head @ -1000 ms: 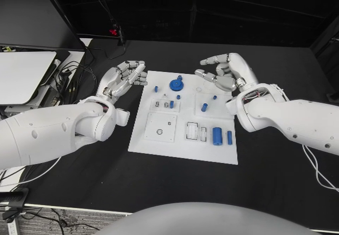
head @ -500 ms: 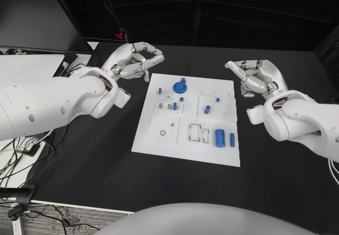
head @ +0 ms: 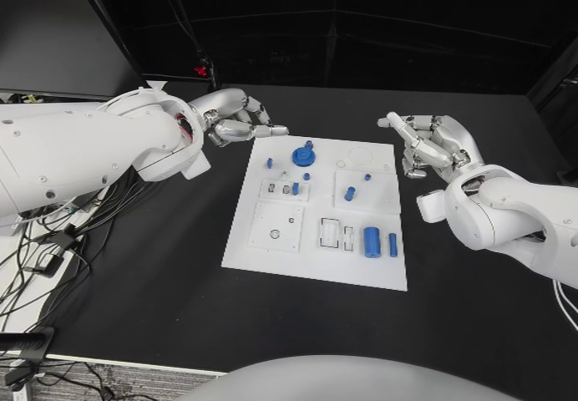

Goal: Assemble the parts on the task board

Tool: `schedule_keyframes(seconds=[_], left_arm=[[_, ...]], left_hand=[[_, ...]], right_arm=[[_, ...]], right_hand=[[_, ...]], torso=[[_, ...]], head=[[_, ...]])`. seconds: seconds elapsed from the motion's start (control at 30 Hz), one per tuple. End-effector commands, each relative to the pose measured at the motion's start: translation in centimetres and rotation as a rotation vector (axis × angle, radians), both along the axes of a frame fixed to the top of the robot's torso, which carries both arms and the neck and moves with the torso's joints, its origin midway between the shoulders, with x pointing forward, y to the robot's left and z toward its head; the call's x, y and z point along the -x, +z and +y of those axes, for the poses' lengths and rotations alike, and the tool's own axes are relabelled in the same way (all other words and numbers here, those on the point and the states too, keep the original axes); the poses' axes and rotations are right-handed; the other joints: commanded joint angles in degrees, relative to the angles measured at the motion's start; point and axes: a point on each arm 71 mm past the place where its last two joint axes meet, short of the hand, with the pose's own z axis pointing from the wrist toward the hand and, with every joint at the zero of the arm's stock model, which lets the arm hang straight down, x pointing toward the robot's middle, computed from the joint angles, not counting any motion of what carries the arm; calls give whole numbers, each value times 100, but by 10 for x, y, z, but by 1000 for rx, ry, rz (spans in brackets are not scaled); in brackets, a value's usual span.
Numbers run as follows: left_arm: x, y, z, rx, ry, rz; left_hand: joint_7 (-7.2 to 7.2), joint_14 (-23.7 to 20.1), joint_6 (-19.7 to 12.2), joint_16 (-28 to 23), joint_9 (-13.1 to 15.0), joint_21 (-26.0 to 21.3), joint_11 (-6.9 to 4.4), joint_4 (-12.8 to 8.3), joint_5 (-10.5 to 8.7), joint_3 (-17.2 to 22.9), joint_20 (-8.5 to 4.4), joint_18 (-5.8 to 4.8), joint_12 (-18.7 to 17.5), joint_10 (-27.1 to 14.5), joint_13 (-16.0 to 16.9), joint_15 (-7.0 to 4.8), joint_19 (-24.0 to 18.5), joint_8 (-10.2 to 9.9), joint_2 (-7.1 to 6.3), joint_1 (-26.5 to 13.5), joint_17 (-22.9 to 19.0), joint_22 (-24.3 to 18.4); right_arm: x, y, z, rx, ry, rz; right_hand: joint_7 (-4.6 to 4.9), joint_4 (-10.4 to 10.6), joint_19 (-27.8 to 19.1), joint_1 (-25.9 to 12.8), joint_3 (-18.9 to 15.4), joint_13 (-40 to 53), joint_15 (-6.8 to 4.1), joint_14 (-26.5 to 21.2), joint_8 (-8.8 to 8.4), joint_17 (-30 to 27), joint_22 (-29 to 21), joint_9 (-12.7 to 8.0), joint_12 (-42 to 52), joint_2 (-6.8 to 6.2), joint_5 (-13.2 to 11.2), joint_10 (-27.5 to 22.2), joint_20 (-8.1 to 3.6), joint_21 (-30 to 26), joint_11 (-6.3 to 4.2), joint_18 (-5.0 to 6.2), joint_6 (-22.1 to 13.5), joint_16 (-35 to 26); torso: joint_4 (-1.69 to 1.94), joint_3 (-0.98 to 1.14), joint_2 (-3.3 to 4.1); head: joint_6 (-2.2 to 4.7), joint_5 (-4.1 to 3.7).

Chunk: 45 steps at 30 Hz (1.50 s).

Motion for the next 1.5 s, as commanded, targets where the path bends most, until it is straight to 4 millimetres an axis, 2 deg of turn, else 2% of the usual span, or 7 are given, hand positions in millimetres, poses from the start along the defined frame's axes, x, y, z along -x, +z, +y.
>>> schedule_keyframes(seconds=[0.03, 0.13, 0.33, 0.5, 0.93, 1.2, 1.5], left_arm=[[0, -14, 1, -208, 22, 164], [0, -18, -4, -262, 22, 221], [-2, -24, -16, -315, 23, 299], [-3, -27, -23, -342, 23, 360], [-12, -32, -59, -467, -16, 462], [-17, -33, -75, -522, 8, 474], [-22, -36, -89, -554, 15, 483]], left_hand=[[-7, 589, 46, 4, 23, 17, -36, -6, 13, 45, -25, -36, 19, 626, 1504, -39, 606, 35, -13, -67, 1504, 1504], [-30, 589, 51, 4, 119, 17, -56, -5, 4, 70, -27, -36, 19, 626, 1504, -39, 606, 163, 53, -169, 1504, 1504], [-164, 589, 31, 4, 767, 17, -186, -19, 148, -5, -92, -36, 19, 626, 1504, -129, 606, 955, 326, -304, 1504, 1504], [-232, 589, -15, 4, 1175, 17, -249, -19, 175, -131, -151, -36, 19, 626, 1504, -191, 606, 1321, 386, -318, 1504, 1504], [-290, 589, 52, 4, 1435, 17, -303, -11, 186, -225, -200, -36, 19, 626, 1504, -247, 606, 1445, 496, -361, 1504, 1504], [-309, 589, 68, 4, 1534, 17, -325, -14, 128, -345, -231, -36, 19, 626, 1504, -275, 606, 1384, 519, -490, 1504, 1504], [-334, 589, 141, 4, 1587, 17, -350, -18, 114, -370, -252, -36, 19, 626, 1504, -296, 606, 1293, 644, -508, 1504, 1504]], right_arm=[[1, 0, 1, -39, 25, 13], [1, -1, 1, -39, 25, 17], [-1, -4, 1, -36, 21, 32], [-2, -7, -1, -31, 15, 46], [-3, -14, -3, -26, 6, 67], [-3, -15, -2, -26, 5, 67], [-3, -15, -1, -26, 6, 67]], right_hand=[[-10, 12, -7, -5, -34, 1498, -51, 596, 28, 1507, 1007, 7, -2, 56, 15, 596, -47, -30, -36, 76, 2, 14], [-9, 12, -10, -5, -34, 1498, -52, 596, 28, 1507, 1005, 7, -2, 57, 16, 596, -48, -33, -36, 77, 2, 14], [-7, 11, -29, -1, -39, 1498, -54, 596, 34, 1507, 994, 8, -2, 65, 21, 596, -51, -58, -36, 84, 3, 14], [-4, 9, -41, 5, -41, 1498, -56, 596, 40, 1507, 987, 9, -2, 77, 26, 596, -53, -74, -34, 88, 3, 14], [5, 2, -52, 55, -49, 1498, -56, 596, 55, 1507, 980, 8, -2, 132, 46, 596, -62, -96, -29, 92, -23, 14], [5, 1, -52, 66, -53, 1498, -56, 596, 58, 1507, 981, 7, -2, 140, 54, 596, -63, -97, -29, 92, -31, 14], [6, 2, -57, 71, -54, 1498, -56, 596, 59, 1507, 978, 7, -2, 146, 57, 596, -63, -104, -29, 93, -35, 14]], torso=[[7, -12, 10], [1, -11, 11], [-6, -15, 5], [5, -6, 0], [-8, -11, 3], [1, -15, 6], [2, -18, 8]], head=[[65, -48], [85, -58], [123, -78], [123, -97], [132, -87], [126, -117], [101, -126]])
